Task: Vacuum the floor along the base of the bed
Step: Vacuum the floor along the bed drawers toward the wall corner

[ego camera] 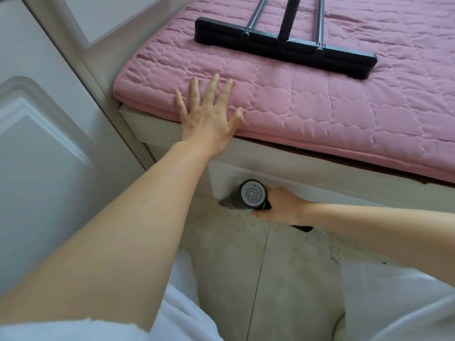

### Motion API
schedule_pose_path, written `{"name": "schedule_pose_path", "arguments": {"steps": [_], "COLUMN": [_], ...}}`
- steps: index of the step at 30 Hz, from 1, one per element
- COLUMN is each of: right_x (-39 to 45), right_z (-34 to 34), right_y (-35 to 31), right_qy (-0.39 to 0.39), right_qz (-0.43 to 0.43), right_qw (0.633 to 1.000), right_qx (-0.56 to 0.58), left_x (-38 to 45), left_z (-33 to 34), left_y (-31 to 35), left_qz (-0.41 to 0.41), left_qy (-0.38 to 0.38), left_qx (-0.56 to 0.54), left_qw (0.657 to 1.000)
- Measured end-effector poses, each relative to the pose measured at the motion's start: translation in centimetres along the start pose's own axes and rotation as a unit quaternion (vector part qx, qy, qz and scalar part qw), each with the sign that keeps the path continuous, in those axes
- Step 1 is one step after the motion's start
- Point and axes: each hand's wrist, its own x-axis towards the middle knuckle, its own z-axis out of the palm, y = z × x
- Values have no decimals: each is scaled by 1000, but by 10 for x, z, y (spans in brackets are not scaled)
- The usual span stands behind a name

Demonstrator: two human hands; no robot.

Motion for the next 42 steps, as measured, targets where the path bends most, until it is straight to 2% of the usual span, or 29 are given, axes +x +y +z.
{"name": "schedule_pose_path", "arguments": {"steps": [5,19,29,42], "right_x": [-7,-18,-24,-46], "right_z": [-1,8,-5,-4], "right_y": [2,3,0,8], "right_qy": [24,-3,-21,-56], "right_qz": [3,25,85,135], "right_qw": [1000,999,996,988], "right_qx": [-14,-44,31,54], "left_x": [-1,-2,-3,-5], "left_z": [0,2,-1,-2], "left_y": [-1,5,14,39], "left_qz": [3,20,33,45], "left_qy": [8,11,1,-26], "left_qx": [-3,11,1,-4], "left_qw": [1000,1000,999,999]}}
